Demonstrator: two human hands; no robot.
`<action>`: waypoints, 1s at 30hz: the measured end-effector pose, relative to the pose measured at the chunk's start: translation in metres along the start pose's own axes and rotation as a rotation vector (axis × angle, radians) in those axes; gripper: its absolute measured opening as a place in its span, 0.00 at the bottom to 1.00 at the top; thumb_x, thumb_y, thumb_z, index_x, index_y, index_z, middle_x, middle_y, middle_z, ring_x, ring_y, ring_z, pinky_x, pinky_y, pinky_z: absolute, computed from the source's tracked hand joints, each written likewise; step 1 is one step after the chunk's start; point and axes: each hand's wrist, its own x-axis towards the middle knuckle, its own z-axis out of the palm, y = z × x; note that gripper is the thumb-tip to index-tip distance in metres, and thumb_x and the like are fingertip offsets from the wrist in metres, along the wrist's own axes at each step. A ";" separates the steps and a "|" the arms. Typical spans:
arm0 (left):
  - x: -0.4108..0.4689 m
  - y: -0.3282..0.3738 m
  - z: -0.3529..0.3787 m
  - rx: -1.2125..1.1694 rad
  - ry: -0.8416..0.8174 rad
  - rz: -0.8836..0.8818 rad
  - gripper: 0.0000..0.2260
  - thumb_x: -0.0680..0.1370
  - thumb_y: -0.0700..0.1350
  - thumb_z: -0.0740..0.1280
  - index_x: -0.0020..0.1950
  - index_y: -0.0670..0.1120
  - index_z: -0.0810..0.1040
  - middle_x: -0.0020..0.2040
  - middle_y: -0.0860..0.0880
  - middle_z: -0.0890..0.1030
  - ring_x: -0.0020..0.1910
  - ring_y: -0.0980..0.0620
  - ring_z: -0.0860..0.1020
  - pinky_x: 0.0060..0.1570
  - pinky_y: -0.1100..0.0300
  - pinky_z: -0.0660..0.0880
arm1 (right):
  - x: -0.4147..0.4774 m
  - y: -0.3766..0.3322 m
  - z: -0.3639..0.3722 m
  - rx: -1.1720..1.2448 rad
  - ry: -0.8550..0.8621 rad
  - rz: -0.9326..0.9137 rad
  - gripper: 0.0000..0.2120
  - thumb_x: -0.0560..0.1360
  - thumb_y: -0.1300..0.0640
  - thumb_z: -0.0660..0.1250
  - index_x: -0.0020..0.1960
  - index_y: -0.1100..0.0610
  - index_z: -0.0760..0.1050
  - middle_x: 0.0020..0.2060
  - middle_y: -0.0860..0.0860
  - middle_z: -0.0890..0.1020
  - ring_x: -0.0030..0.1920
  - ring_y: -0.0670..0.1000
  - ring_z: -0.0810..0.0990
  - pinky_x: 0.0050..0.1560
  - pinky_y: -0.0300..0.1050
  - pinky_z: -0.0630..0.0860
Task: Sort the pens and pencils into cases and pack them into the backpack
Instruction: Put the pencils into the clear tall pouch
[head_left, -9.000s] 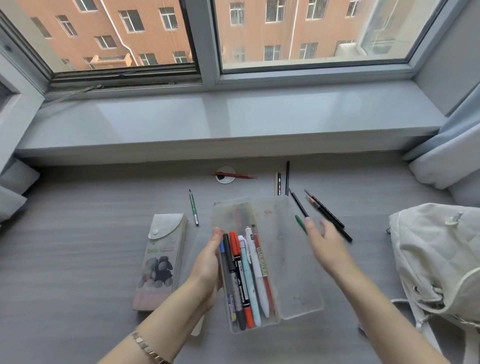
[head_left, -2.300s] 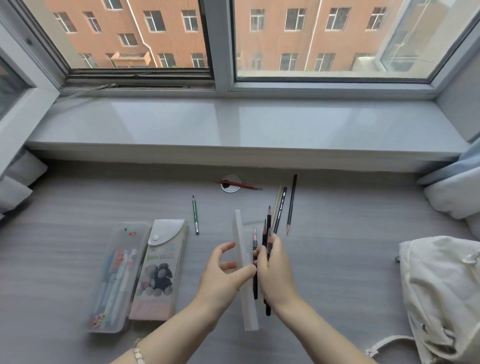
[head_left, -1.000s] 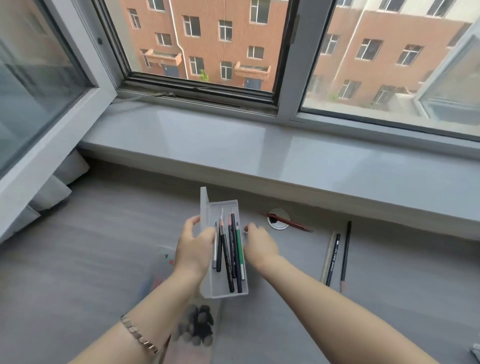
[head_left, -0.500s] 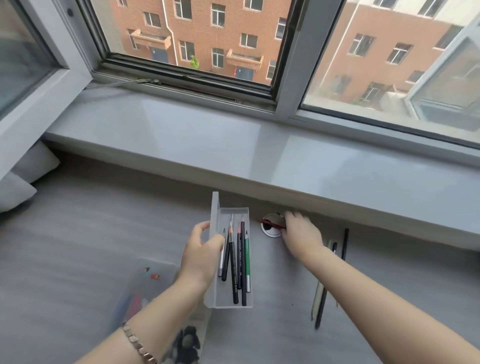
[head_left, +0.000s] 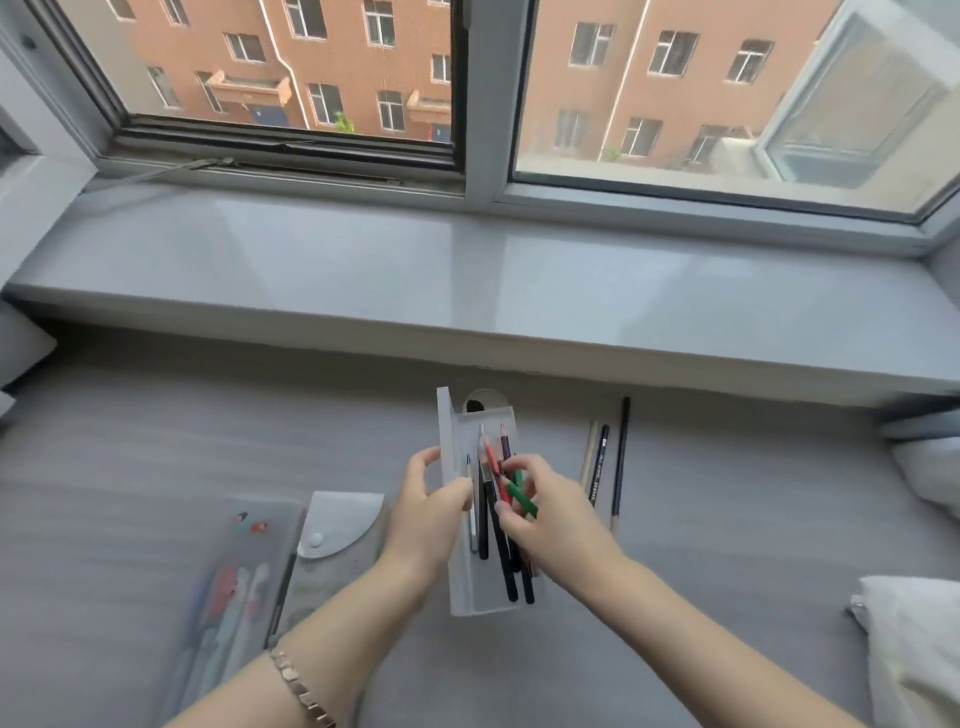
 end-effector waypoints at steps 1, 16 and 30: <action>-0.004 -0.001 0.005 -0.004 -0.016 0.002 0.19 0.72 0.38 0.61 0.60 0.54 0.69 0.43 0.55 0.79 0.41 0.63 0.77 0.37 0.65 0.69 | -0.005 0.002 -0.001 -0.022 0.001 0.011 0.16 0.75 0.54 0.64 0.62 0.51 0.68 0.44 0.44 0.74 0.45 0.45 0.75 0.46 0.32 0.69; -0.028 -0.003 0.020 -0.034 -0.035 0.024 0.17 0.73 0.36 0.60 0.59 0.50 0.71 0.33 0.54 0.81 0.25 0.66 0.76 0.23 0.71 0.70 | -0.029 0.000 0.021 0.157 0.302 -0.186 0.19 0.77 0.68 0.56 0.66 0.56 0.68 0.56 0.48 0.75 0.62 0.51 0.74 0.61 0.28 0.65; -0.019 -0.007 0.017 0.031 -0.010 0.044 0.18 0.73 0.39 0.61 0.62 0.52 0.68 0.43 0.47 0.78 0.42 0.52 0.75 0.42 0.59 0.70 | -0.001 0.061 -0.034 -0.035 0.445 0.086 0.11 0.76 0.64 0.61 0.57 0.61 0.75 0.51 0.58 0.78 0.54 0.57 0.76 0.53 0.36 0.66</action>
